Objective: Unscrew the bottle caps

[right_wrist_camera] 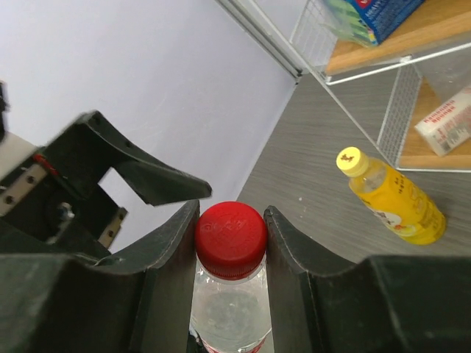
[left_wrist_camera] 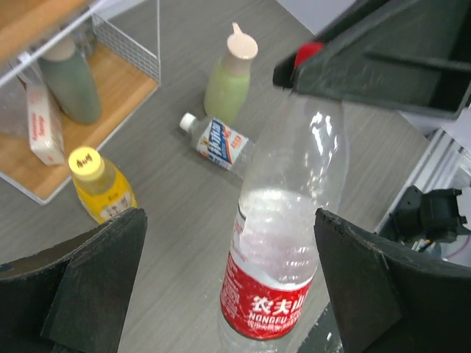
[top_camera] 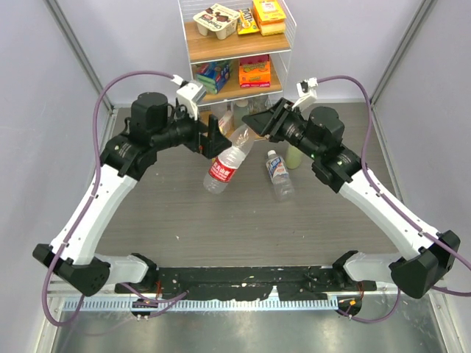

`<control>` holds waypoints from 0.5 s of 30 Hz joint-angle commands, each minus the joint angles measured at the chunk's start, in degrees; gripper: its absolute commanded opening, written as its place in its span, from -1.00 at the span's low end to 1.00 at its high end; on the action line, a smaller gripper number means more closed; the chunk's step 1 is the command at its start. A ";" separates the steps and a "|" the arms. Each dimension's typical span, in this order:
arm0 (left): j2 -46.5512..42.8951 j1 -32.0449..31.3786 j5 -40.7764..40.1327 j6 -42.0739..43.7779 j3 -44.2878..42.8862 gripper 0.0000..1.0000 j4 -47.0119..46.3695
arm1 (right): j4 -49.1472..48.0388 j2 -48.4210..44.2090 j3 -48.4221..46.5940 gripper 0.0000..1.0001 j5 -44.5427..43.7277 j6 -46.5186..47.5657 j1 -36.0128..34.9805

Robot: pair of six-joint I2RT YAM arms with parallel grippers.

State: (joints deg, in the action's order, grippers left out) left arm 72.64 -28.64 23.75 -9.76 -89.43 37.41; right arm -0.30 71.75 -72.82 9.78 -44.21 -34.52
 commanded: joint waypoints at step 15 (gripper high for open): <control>2.95 -13.10 -16.37 4.84 1.26 0.99 -0.49 | 3.90 -1.08 -3.03 -0.97 3.57 -4.31 9.65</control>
State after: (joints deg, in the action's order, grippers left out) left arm 78.15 -41.10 7.66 -4.91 -91.37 40.73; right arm 7.35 71.40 -74.43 8.49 -45.08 -27.33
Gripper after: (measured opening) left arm 0.994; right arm 0.421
